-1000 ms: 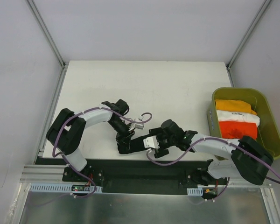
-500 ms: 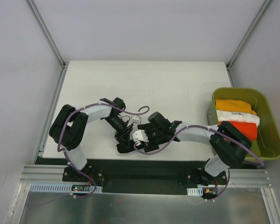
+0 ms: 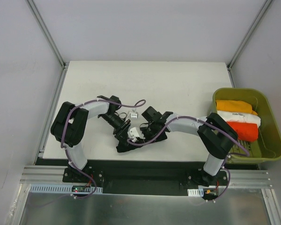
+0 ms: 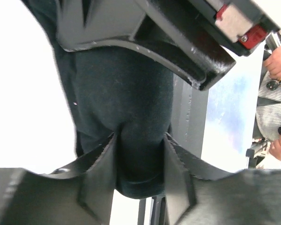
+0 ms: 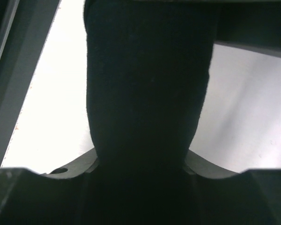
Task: Roll the t-shirts
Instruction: Roll the T-shirt to the center of the board.
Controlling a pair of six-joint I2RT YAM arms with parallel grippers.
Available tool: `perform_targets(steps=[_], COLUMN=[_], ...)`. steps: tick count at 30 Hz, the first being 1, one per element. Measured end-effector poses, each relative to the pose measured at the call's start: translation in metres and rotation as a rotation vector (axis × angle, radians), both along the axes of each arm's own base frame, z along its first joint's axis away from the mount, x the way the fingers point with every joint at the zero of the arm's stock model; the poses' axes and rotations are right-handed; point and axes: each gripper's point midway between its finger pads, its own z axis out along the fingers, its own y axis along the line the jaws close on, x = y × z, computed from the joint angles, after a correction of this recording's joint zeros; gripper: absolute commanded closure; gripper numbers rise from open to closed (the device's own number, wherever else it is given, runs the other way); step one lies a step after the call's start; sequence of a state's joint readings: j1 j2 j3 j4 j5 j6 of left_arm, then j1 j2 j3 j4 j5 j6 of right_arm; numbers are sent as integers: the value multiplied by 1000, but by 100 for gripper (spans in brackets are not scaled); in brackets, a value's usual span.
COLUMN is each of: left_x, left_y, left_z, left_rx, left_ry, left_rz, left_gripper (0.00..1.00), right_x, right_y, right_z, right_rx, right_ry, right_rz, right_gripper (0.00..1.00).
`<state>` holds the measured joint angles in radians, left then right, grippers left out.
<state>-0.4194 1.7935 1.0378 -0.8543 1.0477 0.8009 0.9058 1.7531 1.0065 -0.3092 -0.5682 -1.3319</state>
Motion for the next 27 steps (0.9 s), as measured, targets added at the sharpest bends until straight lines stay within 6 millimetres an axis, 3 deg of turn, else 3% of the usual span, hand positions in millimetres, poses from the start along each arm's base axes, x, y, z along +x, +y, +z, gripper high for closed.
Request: perform_targets(steps=[3, 6, 12, 14, 17, 22, 25, 27], left_x=[8, 33, 126, 144, 153, 151, 147, 143], left_y=[1, 3, 24, 34, 41, 45, 46, 47], left_z=[4, 16, 65, 81, 98, 97, 93, 89], left_rx=[4, 4, -12, -7, 6, 30, 39, 43], left_ry=[2, -24, -272, -358, -441, -457, -444, -437], left_rz=[28, 88, 253, 288, 302, 295, 288, 278], left_gripper=[51, 49, 48, 48, 48, 48, 48, 48], right_x=[-2, -7, -12, -4, 17, 45, 72, 96], right_y=[-1, -9, -58, -71, -78, -93, -119, -146], right_z=[1, 2, 15, 28, 64, 136, 173, 192], right_rx=[-11, -31, -144, -164, -141, -55, -19, -13], right_ry=[39, 86, 223, 243, 211, 60, -45, -115], right_rz=[36, 78, 75, 52, 28, 9, -62, -147], right_gripper=[97, 99, 99, 99, 99, 99, 99, 99])
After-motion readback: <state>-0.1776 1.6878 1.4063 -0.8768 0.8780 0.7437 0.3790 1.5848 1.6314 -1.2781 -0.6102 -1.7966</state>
